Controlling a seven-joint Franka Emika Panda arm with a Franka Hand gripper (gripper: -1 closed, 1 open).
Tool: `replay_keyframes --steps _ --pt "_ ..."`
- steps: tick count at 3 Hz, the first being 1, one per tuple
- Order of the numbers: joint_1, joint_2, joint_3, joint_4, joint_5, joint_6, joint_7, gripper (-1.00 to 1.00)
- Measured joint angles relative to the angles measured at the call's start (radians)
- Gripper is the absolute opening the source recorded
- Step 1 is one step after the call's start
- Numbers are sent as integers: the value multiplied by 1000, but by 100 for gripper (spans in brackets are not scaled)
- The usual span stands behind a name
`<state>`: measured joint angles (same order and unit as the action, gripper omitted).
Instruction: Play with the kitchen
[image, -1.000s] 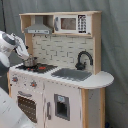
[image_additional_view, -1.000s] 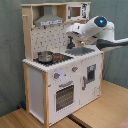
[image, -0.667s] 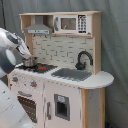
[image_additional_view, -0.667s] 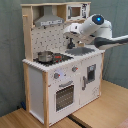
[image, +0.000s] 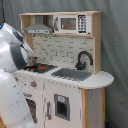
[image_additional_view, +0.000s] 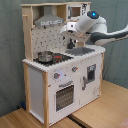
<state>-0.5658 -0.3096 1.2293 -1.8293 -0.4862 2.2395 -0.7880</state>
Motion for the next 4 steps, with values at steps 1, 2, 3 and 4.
replay_keyframes --steps 1,2,3,4 --pt "-31 79 55 53 -2 -48 -60 100" --pt "-55 152 111 99 -7 -106 -109 100" --pt "-69 218 161 132 -14 -159 -147 100" --pt "-73 290 203 150 -28 -217 -180 100"
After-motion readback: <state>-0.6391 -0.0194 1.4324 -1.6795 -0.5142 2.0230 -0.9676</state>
